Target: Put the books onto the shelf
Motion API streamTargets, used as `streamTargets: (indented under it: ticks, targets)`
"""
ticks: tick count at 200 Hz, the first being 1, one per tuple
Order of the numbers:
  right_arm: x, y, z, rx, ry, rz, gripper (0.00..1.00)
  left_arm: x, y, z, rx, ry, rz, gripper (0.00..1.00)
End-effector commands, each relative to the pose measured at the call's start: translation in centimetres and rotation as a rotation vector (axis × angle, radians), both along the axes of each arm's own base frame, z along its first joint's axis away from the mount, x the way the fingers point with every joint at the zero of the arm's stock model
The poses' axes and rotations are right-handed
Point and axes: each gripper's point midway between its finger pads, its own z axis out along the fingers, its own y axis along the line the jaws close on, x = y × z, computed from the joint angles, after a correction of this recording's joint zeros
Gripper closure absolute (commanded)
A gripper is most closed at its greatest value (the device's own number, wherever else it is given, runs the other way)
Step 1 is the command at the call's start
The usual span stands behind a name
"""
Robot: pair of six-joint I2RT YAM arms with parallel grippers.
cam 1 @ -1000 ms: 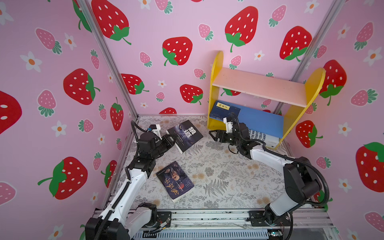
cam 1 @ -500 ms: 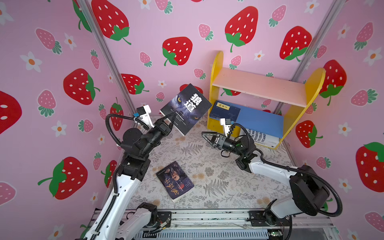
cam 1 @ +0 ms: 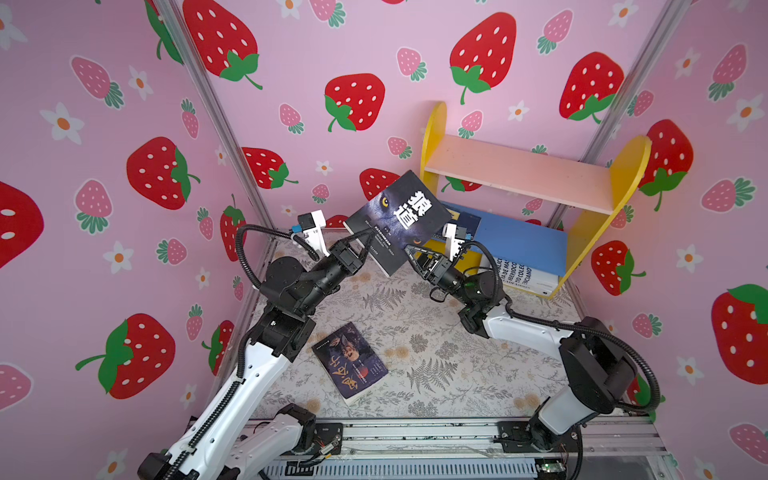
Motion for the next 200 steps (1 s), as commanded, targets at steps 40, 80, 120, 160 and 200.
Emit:
streamTargets:
  ticks: [40, 80, 120, 160, 200]
  targets:
    - [0.0, -2.1, 3.2, 0.154, 0.001, -0.037, 0.33, -1.0, -0.9, 2.5, -0.076, -0.106, -0.028, 1.00]
    - [0.4, -2.8, 2.8, 0.209, 0.032, -0.007, 0.74, -0.5, -2.1, 2.3, -0.065, -0.103, -0.054, 1.00]
    - [0.7, -3.4, 2.5, 0.201, 0.040, -0.020, 0.83, -0.2, -2.4, 2.1, -0.048, -0.101, -0.052, 1.00]
    - [1.5, -4.9, 2.1, 0.161, 0.037, -0.052, 0.95, 0.2, -2.5, 1.6, 0.042, -0.077, -0.029, 0.72]
    - [2.1, -6.6, 1.1, -0.040, -0.008, -0.050, 0.95, 1.1, -1.2, -0.5, 0.240, -0.012, 0.039, 0.29]
